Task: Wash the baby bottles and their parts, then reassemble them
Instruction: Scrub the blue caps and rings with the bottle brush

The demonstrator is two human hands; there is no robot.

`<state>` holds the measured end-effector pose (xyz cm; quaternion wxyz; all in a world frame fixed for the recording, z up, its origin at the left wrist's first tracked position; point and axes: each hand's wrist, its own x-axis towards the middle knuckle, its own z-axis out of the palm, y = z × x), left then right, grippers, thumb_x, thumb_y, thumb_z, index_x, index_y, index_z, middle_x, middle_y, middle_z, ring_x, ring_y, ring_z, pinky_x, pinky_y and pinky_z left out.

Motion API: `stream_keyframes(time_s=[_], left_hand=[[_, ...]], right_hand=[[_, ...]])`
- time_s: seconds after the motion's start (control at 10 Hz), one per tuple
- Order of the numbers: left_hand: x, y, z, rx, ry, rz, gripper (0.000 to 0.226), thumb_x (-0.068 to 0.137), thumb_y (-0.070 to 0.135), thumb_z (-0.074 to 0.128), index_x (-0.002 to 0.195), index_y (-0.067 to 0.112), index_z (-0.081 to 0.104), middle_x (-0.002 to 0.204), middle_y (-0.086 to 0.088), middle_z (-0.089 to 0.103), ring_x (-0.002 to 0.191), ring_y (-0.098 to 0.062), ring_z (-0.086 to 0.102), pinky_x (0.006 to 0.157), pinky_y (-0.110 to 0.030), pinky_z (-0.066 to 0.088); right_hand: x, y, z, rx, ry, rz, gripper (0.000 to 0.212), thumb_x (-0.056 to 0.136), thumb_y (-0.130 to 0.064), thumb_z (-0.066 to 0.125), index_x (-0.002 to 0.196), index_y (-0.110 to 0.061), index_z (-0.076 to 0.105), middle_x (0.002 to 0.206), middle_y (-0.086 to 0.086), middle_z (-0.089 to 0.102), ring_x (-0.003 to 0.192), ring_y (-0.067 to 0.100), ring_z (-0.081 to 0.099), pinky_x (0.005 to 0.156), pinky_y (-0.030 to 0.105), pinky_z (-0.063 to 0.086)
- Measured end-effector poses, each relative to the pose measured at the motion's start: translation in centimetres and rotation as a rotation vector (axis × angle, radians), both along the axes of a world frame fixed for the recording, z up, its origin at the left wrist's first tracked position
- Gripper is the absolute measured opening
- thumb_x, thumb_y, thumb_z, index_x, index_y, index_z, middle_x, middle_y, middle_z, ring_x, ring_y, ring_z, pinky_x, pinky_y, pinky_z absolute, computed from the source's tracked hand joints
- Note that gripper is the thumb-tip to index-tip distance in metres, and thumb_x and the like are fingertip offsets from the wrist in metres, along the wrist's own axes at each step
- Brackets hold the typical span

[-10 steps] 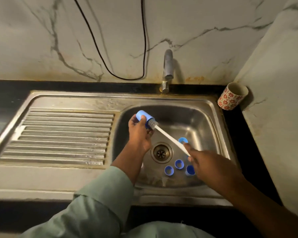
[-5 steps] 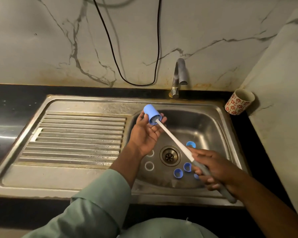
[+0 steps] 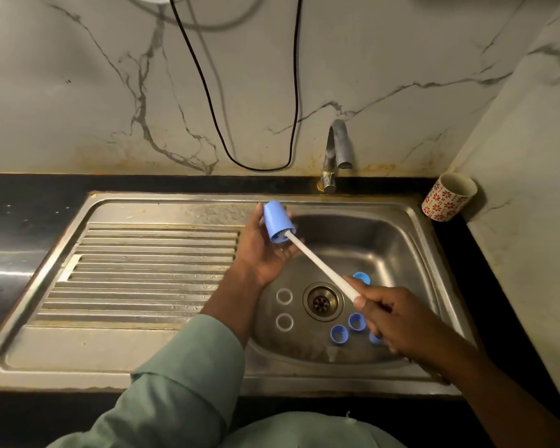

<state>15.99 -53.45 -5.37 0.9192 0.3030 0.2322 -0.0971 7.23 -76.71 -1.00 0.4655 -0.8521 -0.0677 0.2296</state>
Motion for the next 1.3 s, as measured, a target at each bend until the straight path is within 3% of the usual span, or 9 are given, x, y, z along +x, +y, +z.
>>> stream_keyframes(time_s=[0.1,0.2,0.4,0.6,0.7,0.9,1.1,1.2,1.3], left_hand=[[0.5,1.0,0.7,0.109,0.113,-0.009,0.056,0.098,0.042,0.039,0.136,0.006,0.059,0.101,-0.015,0.060,0.082,-0.025,0.059,0.071,-0.035,0.051],[1.7,0.6,1.3,0.105,0.147,0.025,0.057,0.096,0.059,0.045,0.114,0.007,0.060,0.076,-0.009,0.058,0.066,-0.022,0.057,0.074,-0.036,0.052],[1.2,0.2,1.5,-0.261,-0.137,-0.009,0.054,0.082,0.065,0.062,0.076,0.011,0.059,0.068,-0.004,0.064,0.066,-0.020,0.065,0.076,-0.038,0.058],[1.7,1.0,1.3,0.198,0.141,0.088,0.062,0.089,0.062,0.058,0.116,0.006,0.059,0.114,-0.017,0.064,0.102,-0.030,0.066,0.084,-0.043,0.059],[1.8,0.2,1.7,0.061,0.117,0.098,0.078,0.085,0.076,0.051,0.119,0.007,0.060,0.094,-0.009,0.066,0.083,-0.023,0.067,0.084,-0.038,0.057],[1.1,0.1,1.7,-0.029,-0.054,-0.023,0.044,0.095,0.057,0.053,0.086,0.015,0.059,0.060,0.003,0.057,0.049,-0.013,0.056,0.055,-0.025,0.049],[0.6,0.3,0.9,-0.016,0.067,0.208,0.027,0.100,0.034,0.049,0.082,0.015,0.056,0.062,-0.001,0.051,0.052,-0.014,0.049,0.053,-0.022,0.048],[0.7,0.9,1.1,-0.019,0.112,0.280,0.019,0.097,0.029,0.055,0.086,0.013,0.057,0.065,-0.003,0.051,0.055,-0.016,0.050,0.053,-0.022,0.050],[0.9,1.6,1.6,-0.083,0.118,0.355,0.021,0.097,0.028,0.058,0.109,0.012,0.065,0.084,-0.005,0.059,0.067,-0.018,0.057,0.053,-0.026,0.054]], right_hand=[[-0.1,0.0,0.1,-0.490,-0.393,0.181,0.048,0.100,-0.034,0.042,0.145,-0.048,0.030,0.074,-0.012,0.055,0.067,0.006,0.059,0.065,0.028,0.051],[-0.6,1.4,-0.6,-0.512,-0.407,0.197,0.049,0.101,-0.032,0.041,0.147,-0.045,0.028,0.080,-0.011,0.056,0.070,0.005,0.056,0.067,0.021,0.047],[-0.3,0.3,0.7,0.648,0.791,-0.163,0.032,0.090,-0.034,0.056,0.121,-0.037,0.063,0.062,0.003,0.045,0.035,0.006,0.029,0.033,0.014,0.028],[0.8,-1.3,-0.5,-0.665,-0.457,0.256,0.052,0.101,-0.037,0.039,0.148,-0.048,0.019,0.079,-0.012,0.051,0.063,0.009,0.054,0.063,0.029,0.051],[0.3,0.1,-1.0,-0.626,-0.444,0.223,0.051,0.102,-0.035,0.037,0.149,-0.046,0.019,0.085,-0.011,0.057,0.068,0.007,0.059,0.067,0.029,0.053],[1.1,-1.8,-0.6,0.560,0.773,-0.086,0.031,0.089,-0.036,0.059,0.119,-0.031,0.063,0.065,0.004,0.050,0.036,0.007,0.031,0.035,0.015,0.031],[3.4,-1.2,-0.4,-0.479,-0.450,0.204,0.050,0.074,-0.028,0.082,0.120,-0.036,0.063,0.092,-0.012,0.059,0.068,0.008,0.056,0.057,0.018,0.041],[3.6,-0.9,0.4,-0.681,-0.867,0.056,0.017,0.081,-0.032,0.076,0.085,-0.016,0.070,0.068,0.001,0.057,0.060,0.018,0.049,0.059,0.025,0.035],[2.5,0.0,-0.2,-0.702,-0.718,0.060,0.032,0.093,-0.046,0.049,0.083,-0.019,0.064,0.061,-0.006,0.047,0.056,0.018,0.049,0.053,0.028,0.042]])
